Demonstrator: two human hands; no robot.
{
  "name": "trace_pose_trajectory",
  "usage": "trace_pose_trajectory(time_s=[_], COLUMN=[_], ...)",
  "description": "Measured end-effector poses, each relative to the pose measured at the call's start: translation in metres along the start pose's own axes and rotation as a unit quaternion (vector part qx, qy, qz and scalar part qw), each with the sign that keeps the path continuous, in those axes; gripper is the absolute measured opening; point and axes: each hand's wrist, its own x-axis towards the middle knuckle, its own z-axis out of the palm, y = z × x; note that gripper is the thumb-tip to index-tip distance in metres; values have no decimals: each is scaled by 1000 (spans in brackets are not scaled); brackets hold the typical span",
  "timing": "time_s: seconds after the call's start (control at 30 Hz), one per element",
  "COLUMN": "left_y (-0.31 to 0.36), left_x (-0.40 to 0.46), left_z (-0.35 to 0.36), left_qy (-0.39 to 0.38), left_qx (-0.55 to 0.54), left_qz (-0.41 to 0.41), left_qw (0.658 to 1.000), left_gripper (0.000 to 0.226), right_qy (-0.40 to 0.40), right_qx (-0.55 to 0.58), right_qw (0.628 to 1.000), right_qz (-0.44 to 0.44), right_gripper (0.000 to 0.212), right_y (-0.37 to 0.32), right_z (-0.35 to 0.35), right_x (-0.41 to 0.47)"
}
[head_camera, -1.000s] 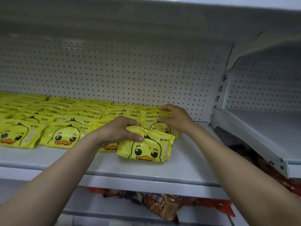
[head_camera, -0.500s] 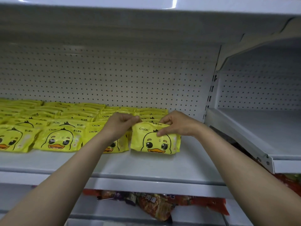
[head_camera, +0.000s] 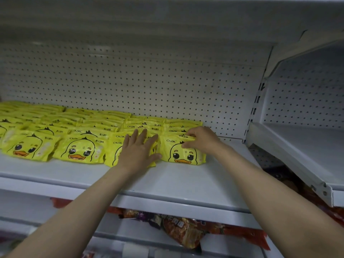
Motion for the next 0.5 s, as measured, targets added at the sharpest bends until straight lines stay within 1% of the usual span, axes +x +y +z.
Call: trace_pose_trajectory(time_s=[0.07, 0.17, 0.2, 0.37, 0.5], left_y=[0, 0, 0, -1, -1], left_x=[0, -1, -1, 0, 1], left_z=[2, 4, 4, 4, 1], left_qy=[5, 11, 13, 17, 12], left_qx=[-3, -6, -7, -9, -8], left_qz=[-1, -2, -1, 1, 1], left_qw=[1000, 1000, 1000, 1000, 1000], left_gripper=[73, 72, 72, 73, 75], right_qy=[-9, -35, -37, -11, -7], right_qx=[-47, -107, -119, -117, -106], right_qw=[999, 993, 992, 993, 994], right_qz=[2, -13, -15, -12, -18], right_gripper=[64, 84, 88, 87, 86], right_y=[-1, -3, -4, -5, -4], right_z=[0, 4, 5, 9, 12], right_x=[-2, -6, -7, -6, -7])
